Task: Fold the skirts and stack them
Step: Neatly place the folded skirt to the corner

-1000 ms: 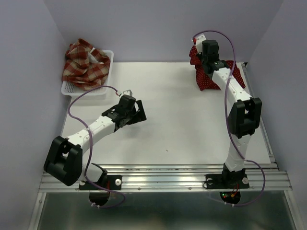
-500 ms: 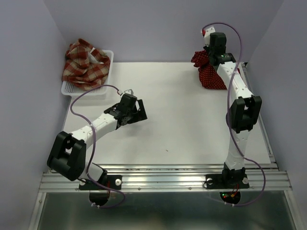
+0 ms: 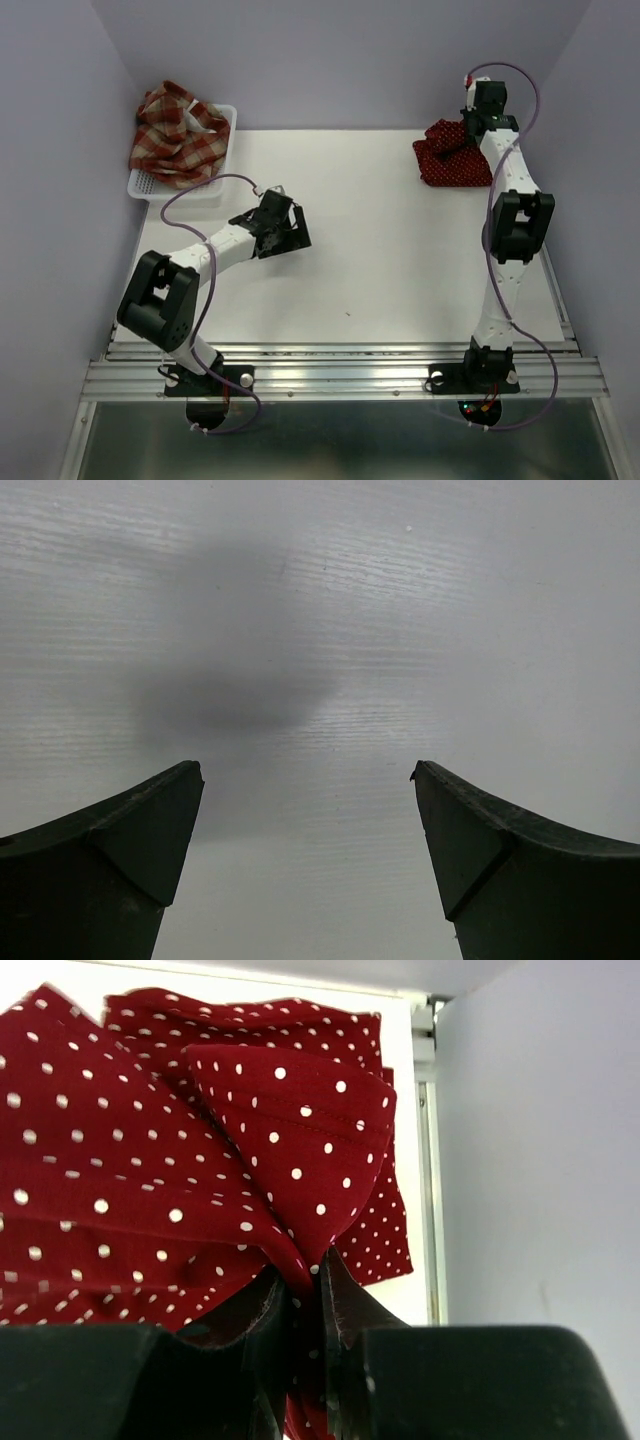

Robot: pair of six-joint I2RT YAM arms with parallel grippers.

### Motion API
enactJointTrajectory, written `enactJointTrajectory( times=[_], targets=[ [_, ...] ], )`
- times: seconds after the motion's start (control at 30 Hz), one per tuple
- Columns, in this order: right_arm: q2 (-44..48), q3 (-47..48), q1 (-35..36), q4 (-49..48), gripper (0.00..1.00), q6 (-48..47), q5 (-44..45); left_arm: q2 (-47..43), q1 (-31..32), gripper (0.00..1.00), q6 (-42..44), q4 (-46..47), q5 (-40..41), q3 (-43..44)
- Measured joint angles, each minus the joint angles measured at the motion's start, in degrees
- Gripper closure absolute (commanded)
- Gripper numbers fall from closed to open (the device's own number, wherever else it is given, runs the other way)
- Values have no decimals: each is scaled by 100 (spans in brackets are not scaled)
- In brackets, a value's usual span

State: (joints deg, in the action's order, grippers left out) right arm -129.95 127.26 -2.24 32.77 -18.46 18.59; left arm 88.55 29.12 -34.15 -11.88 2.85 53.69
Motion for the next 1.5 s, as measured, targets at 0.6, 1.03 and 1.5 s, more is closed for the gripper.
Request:
enactJointTrajectory(
  times=[0.6,1.03,1.5],
  targets=[
    [-1585,981,-1126,-151,10,1705,-339,750,-39,2,136,-94,-238,498],
    [-1587,984,-1215,-946,0,3405,-483,1095,-70,2,179,-59,-549,647],
    [-1309,407,-1305,-1300,0,3663,-1580,960,-127,1,278,-129,-472,721]
  ],
)
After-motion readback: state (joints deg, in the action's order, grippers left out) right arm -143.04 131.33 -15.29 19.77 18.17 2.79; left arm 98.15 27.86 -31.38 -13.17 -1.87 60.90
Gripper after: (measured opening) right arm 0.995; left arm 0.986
